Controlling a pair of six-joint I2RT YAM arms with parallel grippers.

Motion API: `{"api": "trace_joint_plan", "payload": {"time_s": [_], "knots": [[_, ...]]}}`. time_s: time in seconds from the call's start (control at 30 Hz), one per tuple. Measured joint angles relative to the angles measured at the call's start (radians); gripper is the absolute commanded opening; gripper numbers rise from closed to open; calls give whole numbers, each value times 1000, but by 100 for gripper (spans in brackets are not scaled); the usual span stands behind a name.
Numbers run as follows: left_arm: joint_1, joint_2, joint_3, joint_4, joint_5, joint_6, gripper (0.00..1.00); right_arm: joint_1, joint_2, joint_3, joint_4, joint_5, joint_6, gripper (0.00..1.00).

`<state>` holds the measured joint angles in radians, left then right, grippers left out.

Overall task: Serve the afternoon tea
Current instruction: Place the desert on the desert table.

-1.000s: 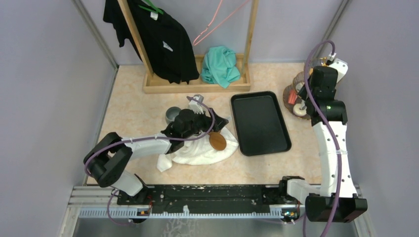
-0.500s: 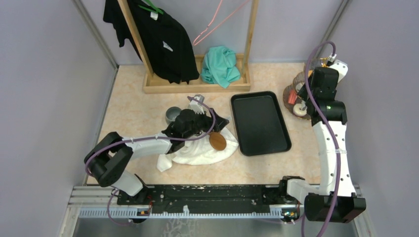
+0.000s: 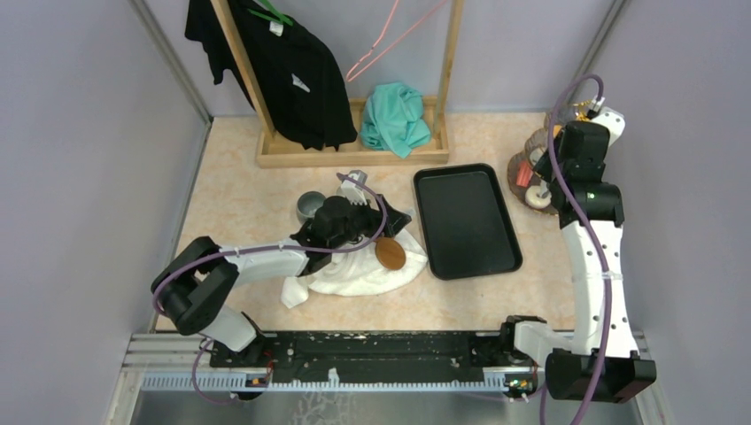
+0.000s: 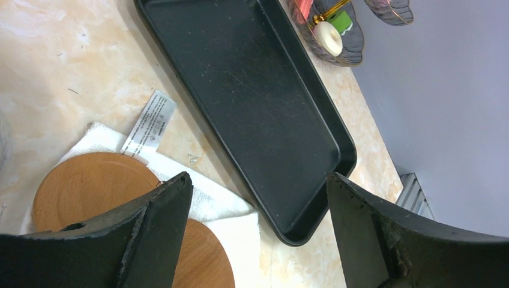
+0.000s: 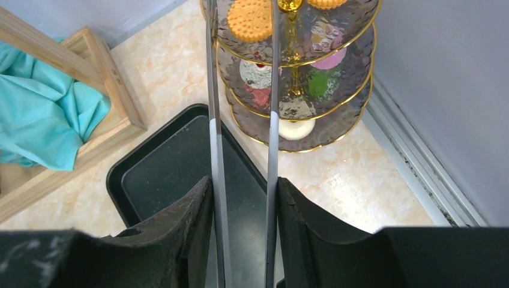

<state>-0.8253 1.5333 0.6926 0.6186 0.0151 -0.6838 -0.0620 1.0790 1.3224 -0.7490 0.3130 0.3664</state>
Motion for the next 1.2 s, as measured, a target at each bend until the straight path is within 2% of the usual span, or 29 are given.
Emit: {"api": "trace_joint_plan", "payload": {"time_s": [0.47,0.7,1.0,1.2], "knots": [[-10,0,33,-16,-16,11,87,0,-69,7,-3,-71,1,13],[-10,0,35,-30,-34,26,87,22,-96,25,-18,-100,0,4],[-10,0,50,-52,-80,44,87,200,-109,47,-21,-87,-5,0],[-10,1,58,-77,-112,58,88,378,-101,-19,37,-11,-13,0]]}}
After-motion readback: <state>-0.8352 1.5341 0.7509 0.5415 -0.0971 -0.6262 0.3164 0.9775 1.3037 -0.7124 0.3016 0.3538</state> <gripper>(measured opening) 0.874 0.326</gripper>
